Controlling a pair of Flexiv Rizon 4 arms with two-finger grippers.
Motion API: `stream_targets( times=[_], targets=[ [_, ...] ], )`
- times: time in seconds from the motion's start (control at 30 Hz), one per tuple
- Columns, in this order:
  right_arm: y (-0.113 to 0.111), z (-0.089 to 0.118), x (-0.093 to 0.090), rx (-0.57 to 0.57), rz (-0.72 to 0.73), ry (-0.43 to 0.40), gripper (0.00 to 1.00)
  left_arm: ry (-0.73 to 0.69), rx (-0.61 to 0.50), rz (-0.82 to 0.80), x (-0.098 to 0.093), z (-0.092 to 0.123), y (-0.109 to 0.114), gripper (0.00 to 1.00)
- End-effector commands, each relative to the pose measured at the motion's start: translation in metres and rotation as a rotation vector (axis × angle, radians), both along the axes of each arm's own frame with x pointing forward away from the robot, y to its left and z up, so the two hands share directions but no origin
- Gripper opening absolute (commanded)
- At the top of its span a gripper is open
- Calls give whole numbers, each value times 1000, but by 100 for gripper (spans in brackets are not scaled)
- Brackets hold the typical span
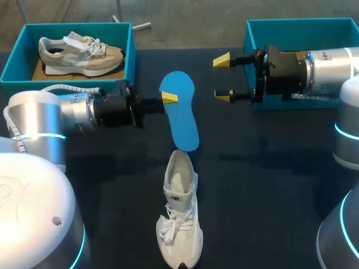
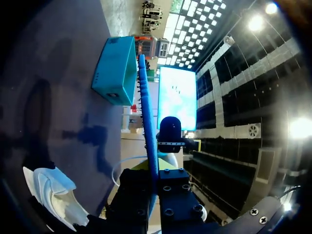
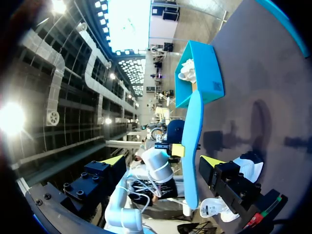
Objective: Take the shoe out of the shoebox, open the shoe tongue, remove and reinsert the insole, then place the shoe into the shoebox
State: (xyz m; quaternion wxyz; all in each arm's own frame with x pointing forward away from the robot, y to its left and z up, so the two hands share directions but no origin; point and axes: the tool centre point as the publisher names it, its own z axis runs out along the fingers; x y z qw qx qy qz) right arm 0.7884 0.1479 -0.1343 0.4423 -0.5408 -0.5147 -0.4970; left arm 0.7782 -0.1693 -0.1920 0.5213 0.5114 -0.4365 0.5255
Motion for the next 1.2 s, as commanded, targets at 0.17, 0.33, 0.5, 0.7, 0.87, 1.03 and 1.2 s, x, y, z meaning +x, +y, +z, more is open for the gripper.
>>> stream_targets(
  times=[0.17, 0.33, 0.5, 0.7, 0.87, 1.03, 1.2],
  targets=[
    [-3, 22, -7, -202, 14, -60, 100, 1, 2, 1, -1, 0, 0, 0],
    [5, 42, -10, -386, 16, -69, 100, 1, 2, 1, -1, 0, 0, 0],
    [15, 66, -11, -601, 1, -64, 100, 1, 2, 1, -1, 0, 0, 0],
    [27, 86, -15, -809, -1, -69, 100, 1, 2, 1, -1, 0, 0, 0],
    [38, 92, -18, -948, 21, -71, 100, 1, 2, 1, -1, 0, 0, 0],
    [50, 93, -23, -1041, 22, -56, 100, 1, 2, 1, -1, 0, 0, 0],
    [67, 90, -26, -1119, 23, -38, 100, 1, 2, 1, -1, 0, 0, 0]
  ],
)
